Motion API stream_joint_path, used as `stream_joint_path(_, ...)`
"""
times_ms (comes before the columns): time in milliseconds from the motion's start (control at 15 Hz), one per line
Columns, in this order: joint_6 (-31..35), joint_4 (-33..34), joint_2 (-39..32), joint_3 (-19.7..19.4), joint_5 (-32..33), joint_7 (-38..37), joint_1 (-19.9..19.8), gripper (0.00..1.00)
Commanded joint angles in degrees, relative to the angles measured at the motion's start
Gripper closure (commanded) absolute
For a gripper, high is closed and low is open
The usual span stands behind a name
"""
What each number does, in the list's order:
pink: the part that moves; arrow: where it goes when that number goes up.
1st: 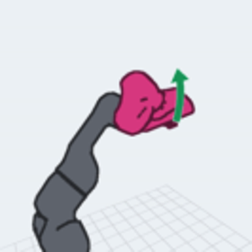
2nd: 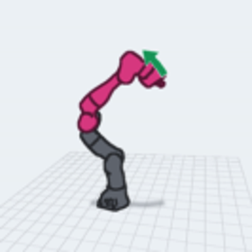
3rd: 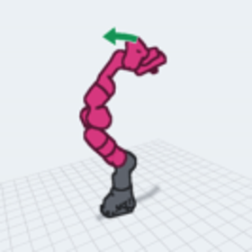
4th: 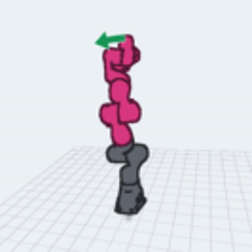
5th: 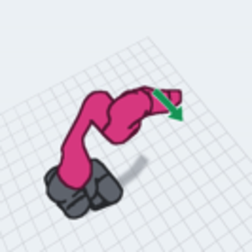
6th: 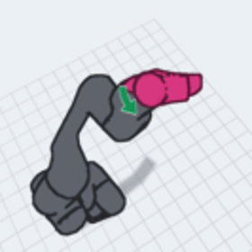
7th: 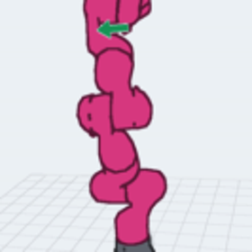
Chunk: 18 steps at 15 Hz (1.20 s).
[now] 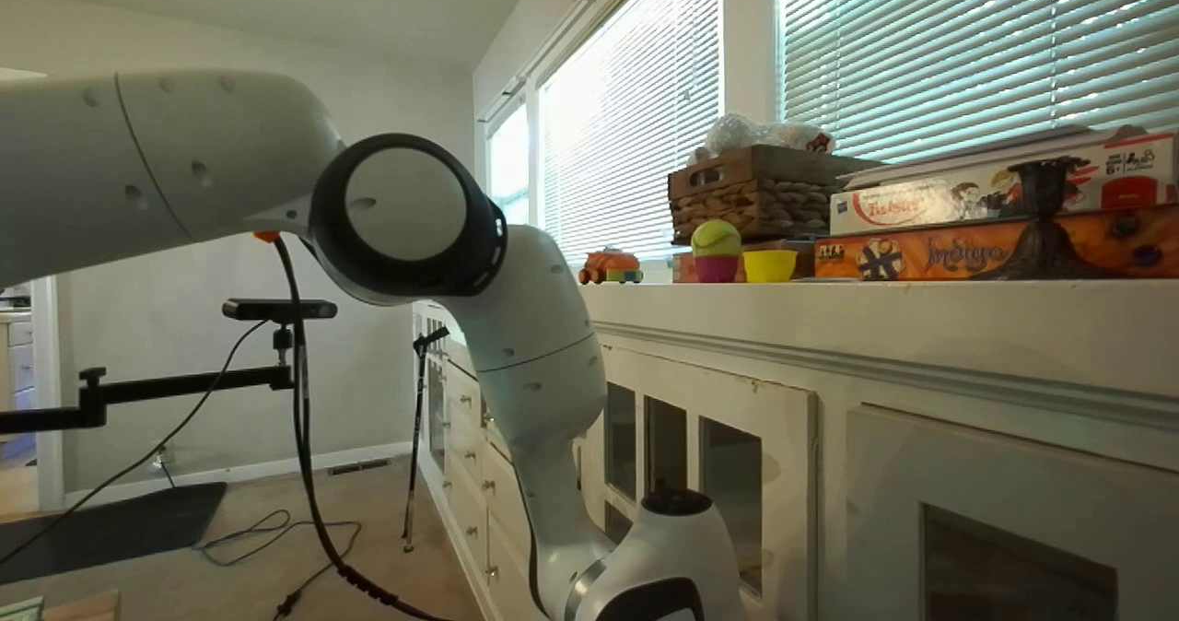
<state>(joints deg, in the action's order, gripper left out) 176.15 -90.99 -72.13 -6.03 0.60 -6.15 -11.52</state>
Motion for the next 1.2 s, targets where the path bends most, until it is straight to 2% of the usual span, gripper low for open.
stream_joint_path(0, 1.3, 1.3, -0.8, 0.7, -1.7, 1.2, -0.7, 0.28)
stream_joint_path(267, 2.3, 1.2, -0.6, 0.9, -1.7, 1.4, -1.2, 0.02)
stream_joint_path(400, 2.6, 1.4, -0.7, 0.9, -1.7, 1.3, -1.4, 0.0)
stream_joint_path(533, 2.9, 1.5, -0.7, 1.0, -1.7, 1.3, -1.6, 0.26)
stream_joint_path(600, 2.9, 1.6, -0.8, 1.1, -1.7, 1.4, -1.7, 0.27)
stream_joint_path(667, 3.0, 1.6, -0.7, 1.2, -1.7, 1.4, -1.8, 0.33)
stream_joint_path(1133, 2.5, 0.9, -0.2, 1.8, -1.7, 1.5, -2.2, 0.83)
